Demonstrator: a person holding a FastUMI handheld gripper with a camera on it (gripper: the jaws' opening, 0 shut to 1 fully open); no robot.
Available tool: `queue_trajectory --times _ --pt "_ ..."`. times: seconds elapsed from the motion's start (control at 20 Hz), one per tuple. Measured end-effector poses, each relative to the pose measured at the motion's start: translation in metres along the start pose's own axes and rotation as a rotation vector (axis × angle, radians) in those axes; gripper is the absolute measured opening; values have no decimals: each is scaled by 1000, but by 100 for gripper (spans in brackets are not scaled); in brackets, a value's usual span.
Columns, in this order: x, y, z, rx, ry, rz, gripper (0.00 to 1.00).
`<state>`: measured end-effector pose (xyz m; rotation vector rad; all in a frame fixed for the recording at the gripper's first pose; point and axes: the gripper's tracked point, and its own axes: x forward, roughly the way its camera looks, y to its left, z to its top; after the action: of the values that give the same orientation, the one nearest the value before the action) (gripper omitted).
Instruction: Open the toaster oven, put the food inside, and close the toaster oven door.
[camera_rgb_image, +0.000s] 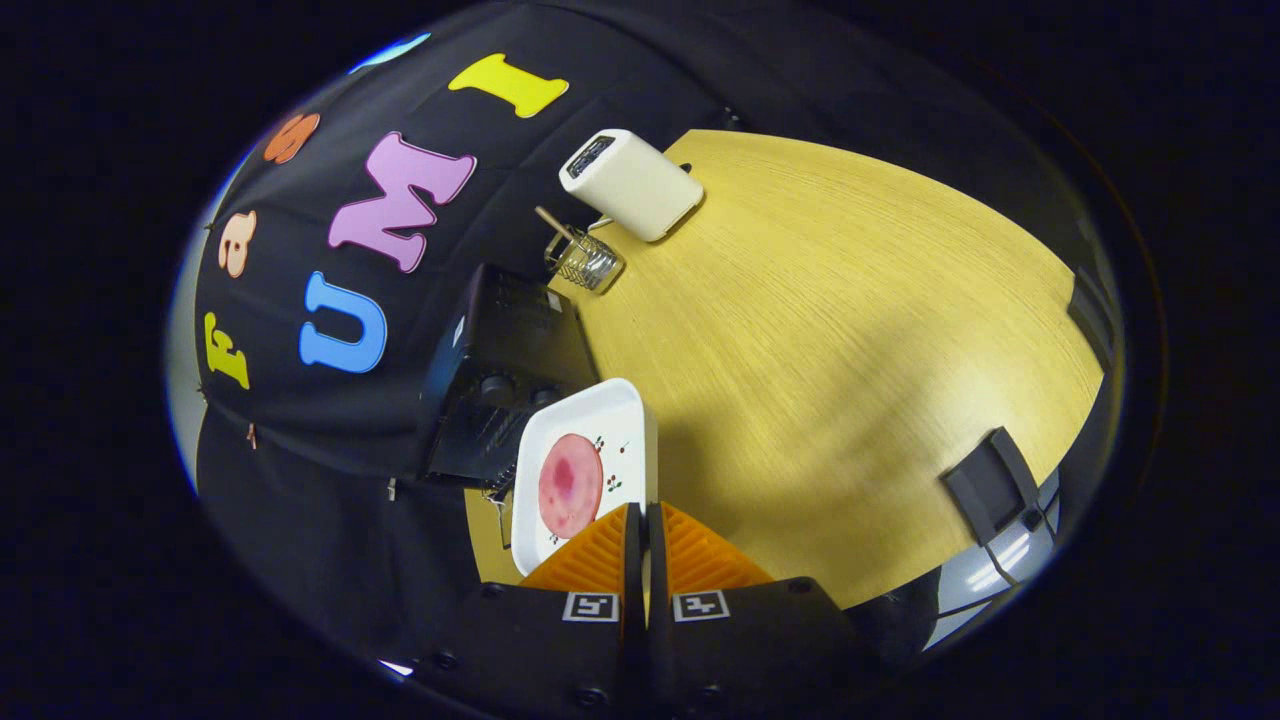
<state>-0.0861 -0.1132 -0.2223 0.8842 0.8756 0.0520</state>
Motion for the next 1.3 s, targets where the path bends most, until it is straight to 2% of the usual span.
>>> queue_trajectory --times 0.3,0.5,0.8,1.1,1.3 --pt "11 58 -41 -18 13 79 5" --pt "38 91 -67 -8 36 121 5" --pt "102 131 -103 -1 33 102 5" --pt "165 164 -102 -2 -32 87 5" --pt "205 179 -90 45 -110 95 5"
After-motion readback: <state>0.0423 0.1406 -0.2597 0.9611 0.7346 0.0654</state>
